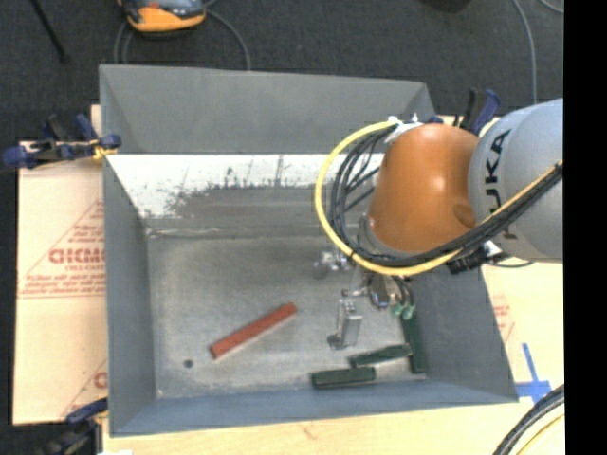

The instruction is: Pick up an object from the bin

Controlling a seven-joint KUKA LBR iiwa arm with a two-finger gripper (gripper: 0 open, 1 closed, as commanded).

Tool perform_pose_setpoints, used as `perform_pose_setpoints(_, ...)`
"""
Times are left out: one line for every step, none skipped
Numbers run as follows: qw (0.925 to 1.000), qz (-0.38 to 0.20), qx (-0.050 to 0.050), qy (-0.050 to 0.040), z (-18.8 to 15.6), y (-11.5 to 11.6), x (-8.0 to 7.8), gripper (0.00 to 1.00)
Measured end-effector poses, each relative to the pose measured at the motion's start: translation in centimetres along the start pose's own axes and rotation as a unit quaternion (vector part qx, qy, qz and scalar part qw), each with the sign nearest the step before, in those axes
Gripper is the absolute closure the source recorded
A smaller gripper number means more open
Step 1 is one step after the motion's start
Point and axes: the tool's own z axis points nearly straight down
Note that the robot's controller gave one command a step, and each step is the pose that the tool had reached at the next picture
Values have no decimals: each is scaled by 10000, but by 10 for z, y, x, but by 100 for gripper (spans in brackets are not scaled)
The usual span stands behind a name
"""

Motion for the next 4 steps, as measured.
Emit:
perform_pose_setpoints(10000, 1, 0, 0, 0, 0, 0, 0)
perform_pose_setpoints(10000, -6, 0, 1, 1, 1, -1, 0)
perform_pose_setpoints(9996, -297, 1, 22, 32, 10, -2, 0)
perform_pose_setpoints(9995, -315, -3, 1, 122, 64, -16, 100)
